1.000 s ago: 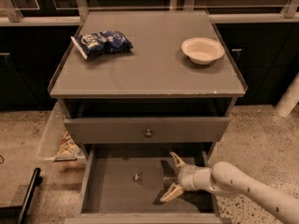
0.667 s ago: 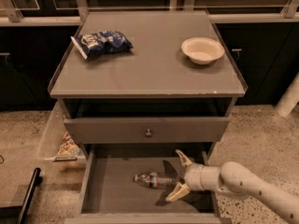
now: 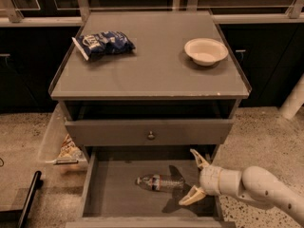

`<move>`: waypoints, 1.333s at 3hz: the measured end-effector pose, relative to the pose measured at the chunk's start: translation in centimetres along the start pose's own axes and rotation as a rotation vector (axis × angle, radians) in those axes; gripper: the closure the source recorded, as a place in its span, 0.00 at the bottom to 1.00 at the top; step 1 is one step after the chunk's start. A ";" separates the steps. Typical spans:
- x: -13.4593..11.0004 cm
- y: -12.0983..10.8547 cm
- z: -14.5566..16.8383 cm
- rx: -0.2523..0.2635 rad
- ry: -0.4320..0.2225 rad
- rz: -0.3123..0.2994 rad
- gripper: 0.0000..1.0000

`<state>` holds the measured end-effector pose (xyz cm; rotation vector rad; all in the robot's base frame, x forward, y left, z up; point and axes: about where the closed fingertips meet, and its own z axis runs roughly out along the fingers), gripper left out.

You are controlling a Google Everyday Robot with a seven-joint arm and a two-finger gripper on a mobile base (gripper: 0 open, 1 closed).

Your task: Place water bottle into middle drawer

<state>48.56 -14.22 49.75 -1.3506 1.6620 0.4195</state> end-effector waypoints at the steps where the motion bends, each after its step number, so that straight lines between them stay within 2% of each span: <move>1: -2.4 0.1 -4.0 0.033 0.044 -0.050 0.00; 2: -5.9 -1.1 -8.9 0.097 0.119 -0.149 0.00; 3: -9.8 -3.3 -13.7 0.137 0.189 -0.256 0.00; 4: -10.6 -3.6 -14.2 0.141 0.203 -0.274 0.00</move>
Offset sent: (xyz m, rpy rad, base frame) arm -0.0434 -0.0688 0.1797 -0.3222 -0.2461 -0.0737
